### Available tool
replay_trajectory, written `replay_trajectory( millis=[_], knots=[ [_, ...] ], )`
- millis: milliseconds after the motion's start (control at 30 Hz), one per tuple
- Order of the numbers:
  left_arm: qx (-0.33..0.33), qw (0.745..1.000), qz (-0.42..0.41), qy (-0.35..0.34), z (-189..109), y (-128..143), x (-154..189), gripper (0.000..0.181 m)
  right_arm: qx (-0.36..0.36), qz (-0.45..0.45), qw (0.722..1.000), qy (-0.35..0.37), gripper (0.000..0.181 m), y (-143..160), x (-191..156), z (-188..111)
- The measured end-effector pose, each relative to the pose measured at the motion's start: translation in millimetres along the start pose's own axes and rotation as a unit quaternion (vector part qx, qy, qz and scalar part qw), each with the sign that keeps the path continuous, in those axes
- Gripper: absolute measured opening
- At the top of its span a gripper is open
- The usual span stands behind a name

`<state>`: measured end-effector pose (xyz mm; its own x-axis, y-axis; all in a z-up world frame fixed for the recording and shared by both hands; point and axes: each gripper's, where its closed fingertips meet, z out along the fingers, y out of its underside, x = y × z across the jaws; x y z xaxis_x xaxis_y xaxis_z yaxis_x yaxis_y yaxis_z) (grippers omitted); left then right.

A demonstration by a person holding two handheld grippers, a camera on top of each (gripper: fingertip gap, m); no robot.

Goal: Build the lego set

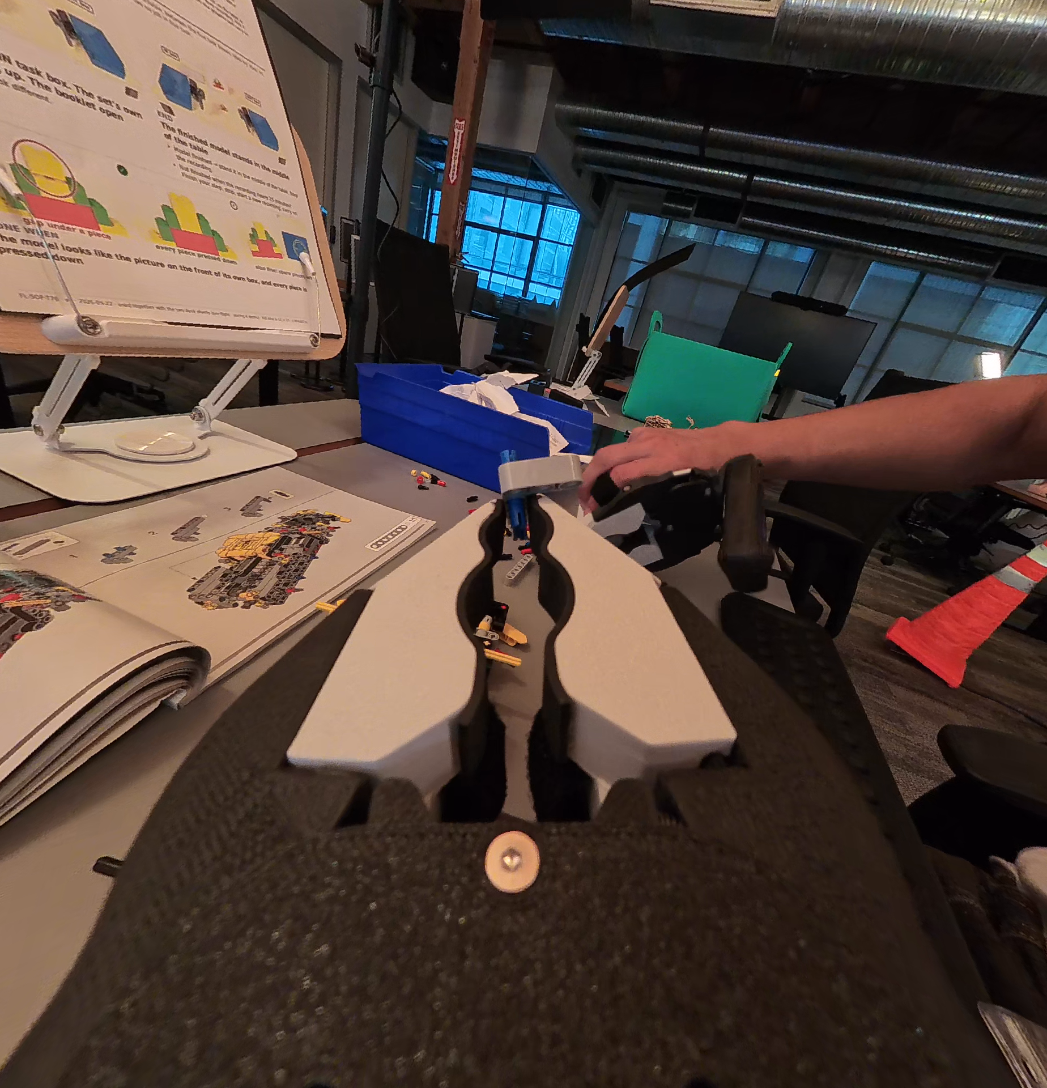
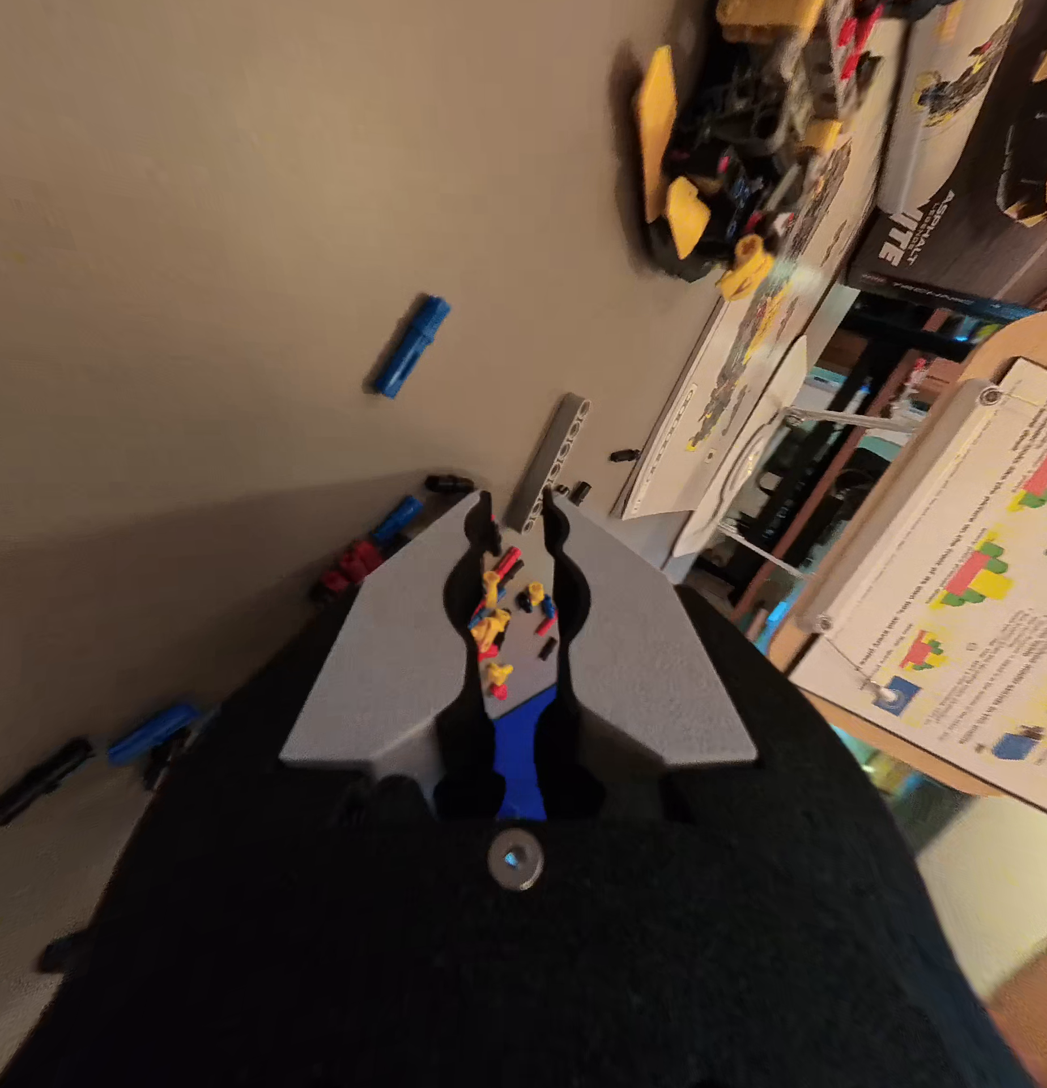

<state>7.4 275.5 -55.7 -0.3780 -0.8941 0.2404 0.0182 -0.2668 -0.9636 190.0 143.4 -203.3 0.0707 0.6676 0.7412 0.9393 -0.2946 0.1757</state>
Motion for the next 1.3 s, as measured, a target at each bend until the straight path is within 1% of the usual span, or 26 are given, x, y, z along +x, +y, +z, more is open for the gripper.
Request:
replay_trajectory(
  millis=[33, 100, 133, 167, 200, 233, 333, 433, 500, 600, 733, 767, 900, 933, 967, 1000, 1067, 1133, 1200, 1233, 1267, 1300],
  knots=[
    [0.000, 1.000, 0.000, 0.000, 0, 0, 0, 0.007, 0.014, 0.031, 0.999, -0.007, 0.016, -3, 3, -3],
    [-0.001, 1.000, 0.000, 0.001, 0, 0, 1, 0.007, 0.035, 0.136, 0.990, -0.034, 0.018, -3, 14, -5],
    [-0.002, 1.000, 0.000, 0.002, 1, 1, 1, 0.007, 0.036, 0.199, 0.978, -0.061, 0.021, 1, 17, -3],
    [-0.002, 1.000, 0.001, 0.002, 1, 1, 1, 0.007, 0.038, 0.254, 0.962, -0.095, 0.028, 4, 18, -1],
    [-0.002, 1.000, 0.001, 0.001, 1, 1, 1, 0.007, 0.044, 0.292, 0.948, -0.120, 0.029, 6, 20, 1],
    [-0.001, 1.000, 0.001, 0.002, 1, 1, 1, 0.007, 0.053, 0.313, 0.938, -0.137, 0.025, 6, 21, 2],
    [-0.001, 1.000, -0.003, 0.003, 1, 1, 1, 0.007, 0.070, 0.324, 0.930, -0.160, 0.012, 6, 24, 9],
    [-0.003, 1.000, -0.001, 0.003, 1, 2, 1, 0.007, 0.079, 0.329, 0.914, -0.225, 0.016, -4, 17, 13],
    [-0.003, 1.000, -0.001, 0.003, 1, 2, 1, 0.007, 0.074, 0.321, 0.907, -0.261, 0.023, -10, 12, 17],
    [-0.002, 1.000, -0.002, 0.003, 0, 1, 1, 0.007, 0.076, 0.311, 0.906, -0.275, 0.018, -13, 13, 21],
    [-0.002, 1.000, -0.004, 0.007, 1, 1, 2, 0.007, 0.071, 0.308, 0.903, -0.289, 0.015, -14, 13, 26],
    [-0.002, 1.000, -0.003, 0.009, 1, 1, 3, 0.007, 0.070, 0.309, 0.900, -0.300, 0.008, -14, 12, 27],
    [0.003, 1.000, -0.004, 0.013, 1, 0, 4, 0.007, 0.061, 0.314, 0.891, -0.322, 0.007, -14, 12, 26],
    [0.007, 1.000, -0.004, 0.017, 0, -2, 6, 0.007, 0.071, 0.321, 0.889, -0.318, 0.007, -17, 16, 25],
    [0.012, 1.000, -0.005, 0.023, 0, -3, 7, 0.007, 0.096, 0.340, 0.884, -0.305, 0.007, -25, 27, 20],
    [0.017, 0.999, -0.006, 0.029, -1, -5, 9, 0.007, 0.132, 0.373, 0.869, -0.295, 0.006, -37, 45, 11],
    [0.024, 0.999, -0.006, 0.039, -2, -8, 13, 0.007, 0.231, 0.446, 0.821, -0.271, 0.006, -72, 96, -23],
    [0.029, 0.998, -0.007, 0.053, -2, -10, 18, 0.007, 0.321, 0.479, 0.786, -0.223, 0.006, -100, 144, -65],
    [0.029, 0.997, -0.011, 0.072, -2, -10, 25, 0.007, 0.399, 0.508, 0.743, -0.178, 0.006, -119, 176, -100],
    [0.026, 0.997, -0.013, 0.078, -2, -9, 27, 0.007, 0.422, 0.522, 0.723, -0.162, 0.006, -125, 183, -108],
    [0.021, 0.996, -0.016, 0.083, -1, -8, 29, 0.007, 0.431, 0.537, 0.711, -0.145, 0.006, -127, 187, -107],
    [0.015, 0.996, -0.019, 0.086, -1, -6, 29, 0.008, 0.430, 0.554, 0.701, -0.130, 0.006, -127, 187, -99]
  ],
)
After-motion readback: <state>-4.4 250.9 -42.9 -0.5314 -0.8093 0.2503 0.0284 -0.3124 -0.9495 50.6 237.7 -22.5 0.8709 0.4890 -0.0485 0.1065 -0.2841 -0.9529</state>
